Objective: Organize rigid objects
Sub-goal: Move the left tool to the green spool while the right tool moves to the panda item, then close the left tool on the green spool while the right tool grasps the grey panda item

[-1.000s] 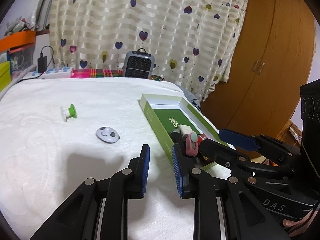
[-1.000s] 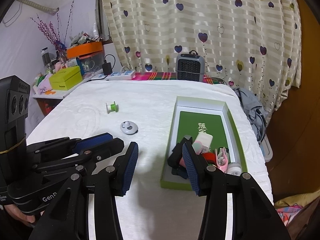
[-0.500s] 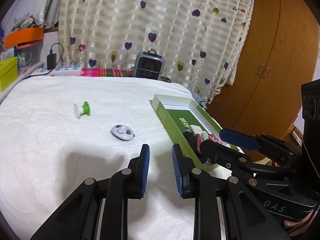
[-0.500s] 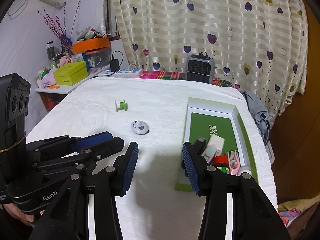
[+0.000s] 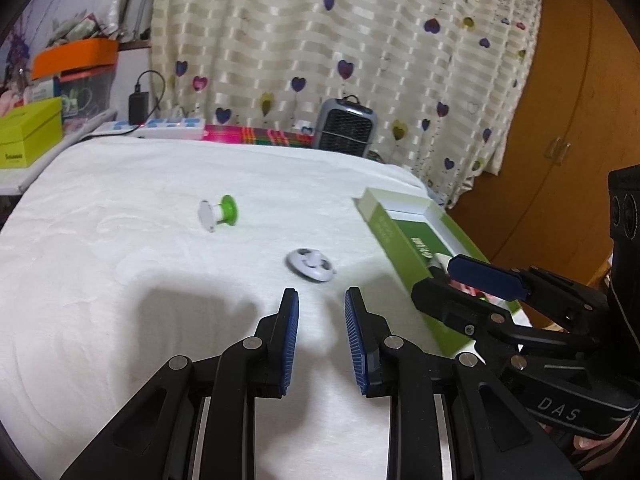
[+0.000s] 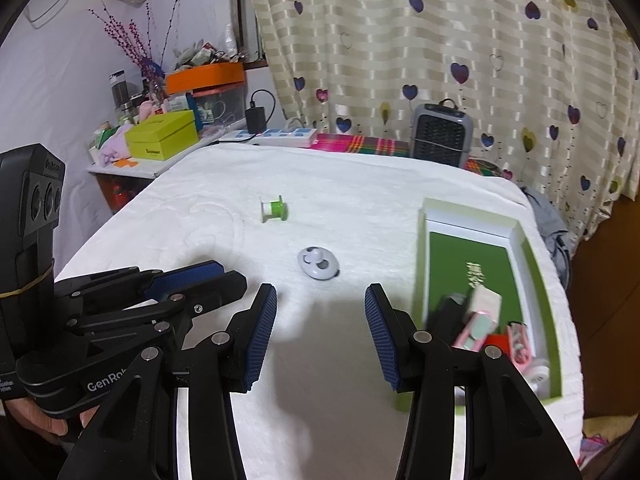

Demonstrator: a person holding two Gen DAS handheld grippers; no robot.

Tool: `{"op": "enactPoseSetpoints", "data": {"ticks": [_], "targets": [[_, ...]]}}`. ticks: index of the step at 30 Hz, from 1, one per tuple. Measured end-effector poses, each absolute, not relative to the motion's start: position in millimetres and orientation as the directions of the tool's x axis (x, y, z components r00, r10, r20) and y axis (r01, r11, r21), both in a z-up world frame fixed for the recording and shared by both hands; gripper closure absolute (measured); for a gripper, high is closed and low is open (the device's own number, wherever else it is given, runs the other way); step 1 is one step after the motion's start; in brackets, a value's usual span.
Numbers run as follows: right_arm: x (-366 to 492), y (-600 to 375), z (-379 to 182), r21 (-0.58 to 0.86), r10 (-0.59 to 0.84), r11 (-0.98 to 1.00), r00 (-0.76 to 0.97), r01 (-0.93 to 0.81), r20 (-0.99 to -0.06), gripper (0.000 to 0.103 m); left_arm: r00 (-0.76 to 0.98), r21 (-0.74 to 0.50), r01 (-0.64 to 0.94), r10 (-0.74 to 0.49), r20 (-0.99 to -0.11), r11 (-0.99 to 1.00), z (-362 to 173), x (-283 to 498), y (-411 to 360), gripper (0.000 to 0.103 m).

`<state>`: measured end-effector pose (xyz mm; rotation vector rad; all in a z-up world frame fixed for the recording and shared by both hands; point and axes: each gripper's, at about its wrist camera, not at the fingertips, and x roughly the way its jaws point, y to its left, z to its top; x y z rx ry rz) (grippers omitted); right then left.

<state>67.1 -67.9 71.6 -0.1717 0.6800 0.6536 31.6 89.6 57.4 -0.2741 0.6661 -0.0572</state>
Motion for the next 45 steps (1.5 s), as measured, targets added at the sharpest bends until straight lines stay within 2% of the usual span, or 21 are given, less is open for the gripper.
{"op": "enactPoseSetpoints", "data": {"ticks": [9, 13, 20, 32, 45], "targets": [[95.1, -45.2, 58.1, 0.085, 0.521, 0.769, 0.546, -0.633, -0.656, 0.056, 0.757, -0.243, -0.081, -0.099, -0.646, 0.967, 55.7, 52.2, 120.4, 0.08], [108.8, -32.6, 45.7, 0.086, 0.511, 0.764, 0.518, -0.64, -0.686, 0.056, 0.743, -0.218, -0.083, -0.086, -0.664, 0.972, 55.7, 63.6, 130.6, 0.075], [124.6, -15.1, 30.2, 0.083, 0.495, 0.755, 0.481, -0.651, -0.724, 0.056, 0.719, -0.175, -0.077, -0.067, -0.691, 0.981, 49.8, 86.9, 145.7, 0.074], [145.5, 3.8, 18.1, 0.076, 0.469, 0.758, 0.46, -0.648, -0.754, 0.056, 0.711, -0.153, -0.065, -0.062, -0.701, 0.986, 35.0, 138.6, 171.5, 0.064], [160.8, 11.2, 5.8, 0.05, 0.412, 0.785, 0.46, -0.618, -0.786, 0.056, 0.719, -0.122, -0.05, -0.049, -0.693, 0.991, 21.3, 176.7, 175.1, 0.063]]}}
